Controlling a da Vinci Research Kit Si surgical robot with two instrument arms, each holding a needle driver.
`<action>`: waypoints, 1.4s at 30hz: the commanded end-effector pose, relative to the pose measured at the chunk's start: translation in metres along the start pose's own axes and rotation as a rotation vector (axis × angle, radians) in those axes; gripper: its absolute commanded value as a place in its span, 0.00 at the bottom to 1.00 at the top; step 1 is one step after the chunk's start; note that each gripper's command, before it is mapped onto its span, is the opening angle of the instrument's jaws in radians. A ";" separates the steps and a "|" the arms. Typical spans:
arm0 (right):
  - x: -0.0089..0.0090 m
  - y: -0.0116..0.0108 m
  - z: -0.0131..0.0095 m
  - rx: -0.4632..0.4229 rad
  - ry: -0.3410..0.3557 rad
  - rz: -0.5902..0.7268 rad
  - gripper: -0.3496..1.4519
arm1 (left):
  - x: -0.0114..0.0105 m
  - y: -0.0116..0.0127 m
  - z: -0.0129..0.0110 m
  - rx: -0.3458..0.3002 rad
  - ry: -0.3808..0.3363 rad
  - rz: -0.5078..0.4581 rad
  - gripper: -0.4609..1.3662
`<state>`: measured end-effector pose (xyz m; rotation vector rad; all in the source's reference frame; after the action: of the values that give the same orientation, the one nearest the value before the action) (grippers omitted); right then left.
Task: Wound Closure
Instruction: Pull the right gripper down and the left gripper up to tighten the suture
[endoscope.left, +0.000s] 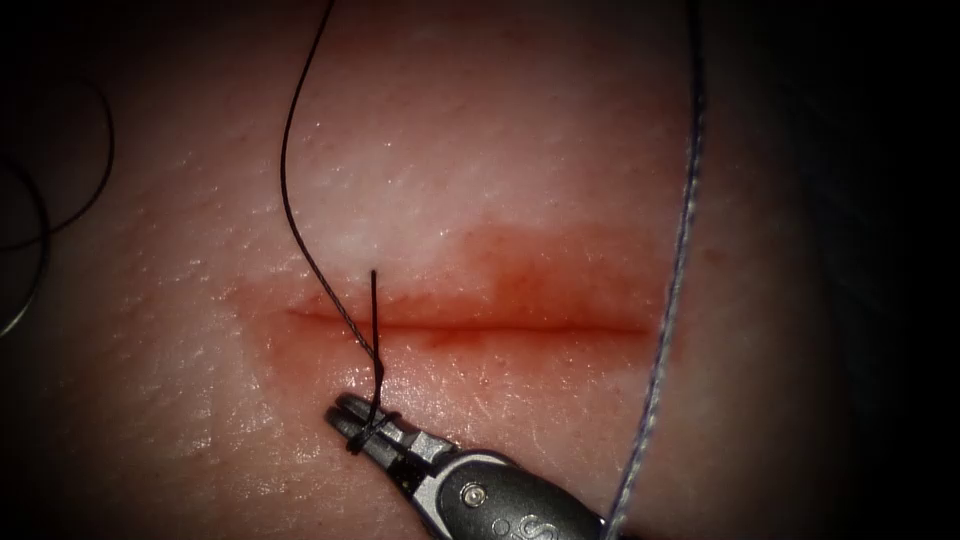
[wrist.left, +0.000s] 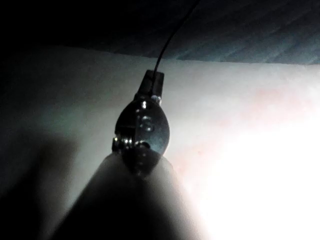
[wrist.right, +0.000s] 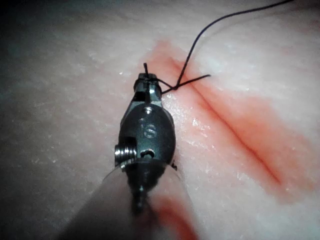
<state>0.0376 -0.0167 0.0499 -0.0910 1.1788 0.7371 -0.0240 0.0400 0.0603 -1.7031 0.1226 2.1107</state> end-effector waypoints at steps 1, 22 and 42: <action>0.0000 0.0000 -0.0001 -0.004 0.003 0.000 0.00 | 0.0000 0.0000 0.0000 -0.006 0.000 0.000 0.06; 0.0001 -0.0001 -0.0001 -0.004 0.003 0.000 0.00 | 0.0003 0.0008 0.0001 0.004 -0.005 -0.128 0.88; 0.0001 -0.0002 -0.0001 -0.003 0.003 0.000 0.00 | -0.0021 0.0074 -0.0070 -0.035 -0.121 -0.252 0.98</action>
<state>0.0376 -0.0169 0.0496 -0.0918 1.1821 0.7375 -0.0196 0.0295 0.0592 -1.5079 -0.1656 2.0295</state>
